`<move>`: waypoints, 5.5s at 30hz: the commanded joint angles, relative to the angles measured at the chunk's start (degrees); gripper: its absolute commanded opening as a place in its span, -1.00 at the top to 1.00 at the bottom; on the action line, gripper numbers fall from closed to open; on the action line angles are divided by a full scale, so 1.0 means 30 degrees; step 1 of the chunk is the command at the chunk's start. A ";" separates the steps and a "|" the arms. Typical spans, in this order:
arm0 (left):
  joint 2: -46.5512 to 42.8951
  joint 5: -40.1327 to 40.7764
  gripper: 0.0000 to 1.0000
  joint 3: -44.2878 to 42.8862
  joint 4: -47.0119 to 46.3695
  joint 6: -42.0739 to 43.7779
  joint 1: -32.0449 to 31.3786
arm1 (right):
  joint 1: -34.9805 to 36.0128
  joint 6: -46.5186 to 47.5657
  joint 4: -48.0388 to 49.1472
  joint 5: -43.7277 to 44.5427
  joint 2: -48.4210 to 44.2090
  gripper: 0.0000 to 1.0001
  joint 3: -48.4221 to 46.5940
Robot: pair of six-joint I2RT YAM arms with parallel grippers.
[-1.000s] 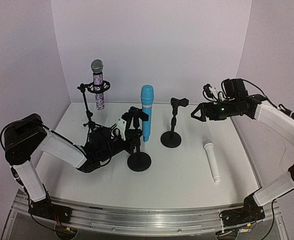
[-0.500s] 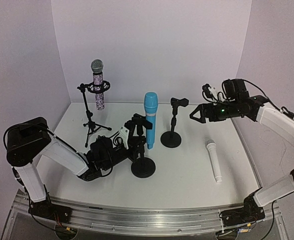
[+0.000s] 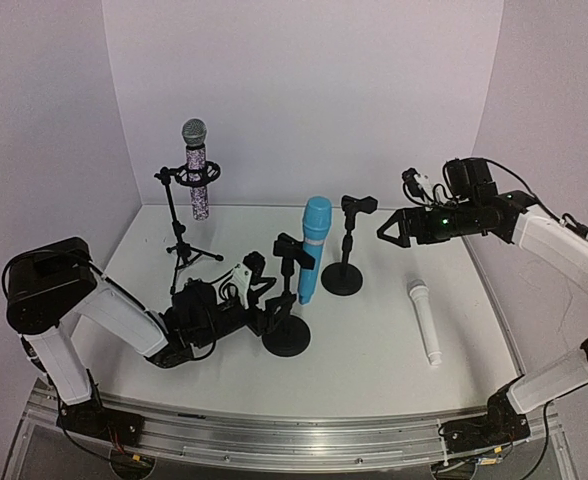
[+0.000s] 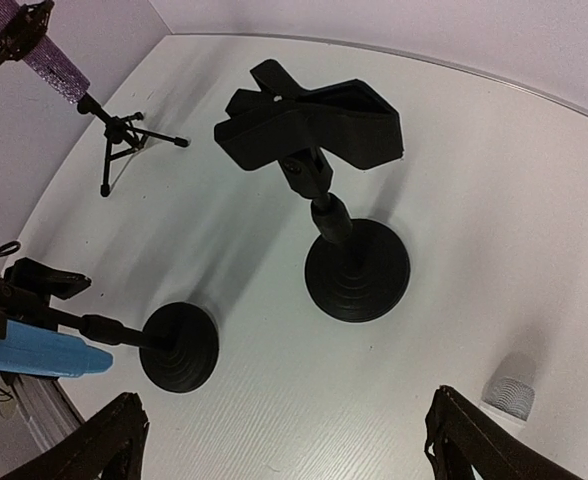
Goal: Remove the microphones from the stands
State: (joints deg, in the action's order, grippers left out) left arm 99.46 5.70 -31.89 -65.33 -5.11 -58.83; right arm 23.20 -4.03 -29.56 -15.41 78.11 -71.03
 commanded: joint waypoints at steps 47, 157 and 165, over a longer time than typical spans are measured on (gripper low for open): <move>-0.2054 -2.4588 -0.68 -1.3150 2.1045 0.8880 0.8419 | 0.6885 0.3667 0.8999 -0.3627 0.3125 -0.67 -0.1840; -0.3151 -2.0442 1.00 -1.1657 1.7197 0.6484 0.6747 | -0.7497 0.2025 -1.1348 0.4729 1.4024 0.39 -0.5744; -0.3077 -2.0488 1.00 -1.1755 1.7119 0.6323 0.6748 | -0.7563 0.0786 -1.0858 0.5137 1.4607 -0.19 -0.5816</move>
State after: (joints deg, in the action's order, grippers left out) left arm 91.66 -53.80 -65.95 -8.08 14.68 -38.94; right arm 0.56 0.75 -62.49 0.38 121.09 -87.64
